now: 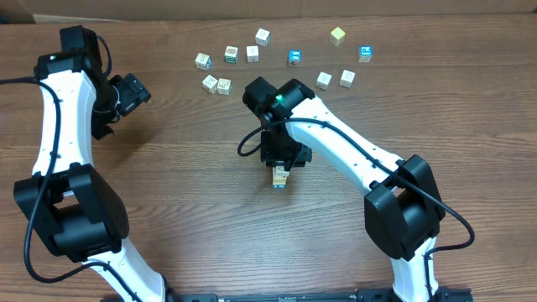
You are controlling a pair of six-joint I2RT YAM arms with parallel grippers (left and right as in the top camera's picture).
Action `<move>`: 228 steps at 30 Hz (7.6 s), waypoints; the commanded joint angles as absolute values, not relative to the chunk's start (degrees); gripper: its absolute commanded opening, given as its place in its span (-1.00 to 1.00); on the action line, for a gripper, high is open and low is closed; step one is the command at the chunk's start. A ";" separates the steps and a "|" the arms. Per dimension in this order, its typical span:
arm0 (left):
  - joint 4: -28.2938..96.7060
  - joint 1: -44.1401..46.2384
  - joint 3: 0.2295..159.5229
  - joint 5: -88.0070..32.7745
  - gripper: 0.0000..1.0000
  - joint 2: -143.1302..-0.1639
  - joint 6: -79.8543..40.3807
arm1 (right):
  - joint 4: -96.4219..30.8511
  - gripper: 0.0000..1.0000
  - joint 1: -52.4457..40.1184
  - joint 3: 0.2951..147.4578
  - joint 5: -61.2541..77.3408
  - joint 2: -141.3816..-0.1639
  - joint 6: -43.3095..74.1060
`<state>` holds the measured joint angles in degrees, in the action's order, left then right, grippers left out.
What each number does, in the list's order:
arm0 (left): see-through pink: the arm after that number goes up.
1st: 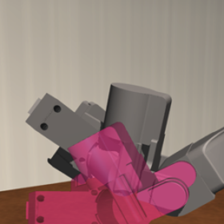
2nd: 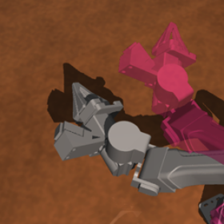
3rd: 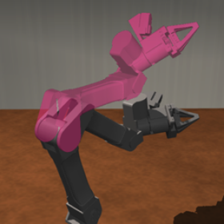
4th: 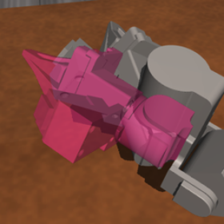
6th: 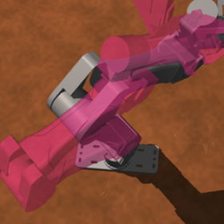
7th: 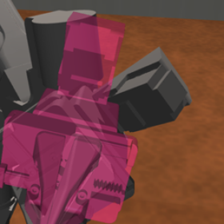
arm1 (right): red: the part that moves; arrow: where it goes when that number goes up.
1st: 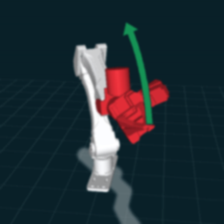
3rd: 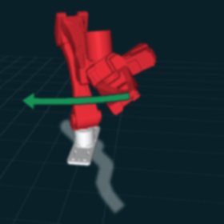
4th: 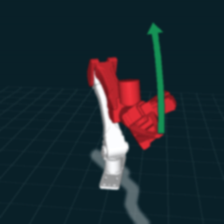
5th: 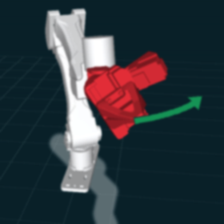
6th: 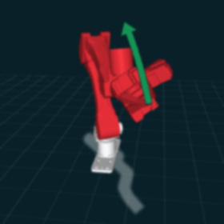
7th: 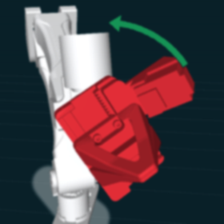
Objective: Form a tower
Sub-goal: 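Align and lower the duck block onto the hammer block, then open the right gripper to release the duck block on top, then lift the open right gripper up off the tower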
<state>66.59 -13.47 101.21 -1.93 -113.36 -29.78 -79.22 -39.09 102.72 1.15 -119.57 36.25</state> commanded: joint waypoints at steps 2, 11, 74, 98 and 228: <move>66.59 -12.82 102.28 -1.93 0.99 -112.07 -29.12 | -79.68 -0.31 -39.38 102.37 2.28 -119.37 36.45; 66.59 -12.73 102.28 -1.93 0.99 -112.07 -29.12 | -80.25 -0.46 -39.38 102.37 2.46 -119.37 36.42; 66.59 -12.73 102.28 -1.93 0.99 -112.07 -29.12 | -82.83 -0.41 -40.56 105.36 1.54 -119.37 37.76; 66.59 -12.73 102.28 -1.93 0.99 -112.07 -29.12 | -82.94 -0.02 -40.56 104.97 1.30 -119.37 38.81; 66.59 -12.34 102.28 -1.93 0.99 -112.07 -29.12 | -67.85 1.00 -44.86 86.61 -8.93 -105.78 50.46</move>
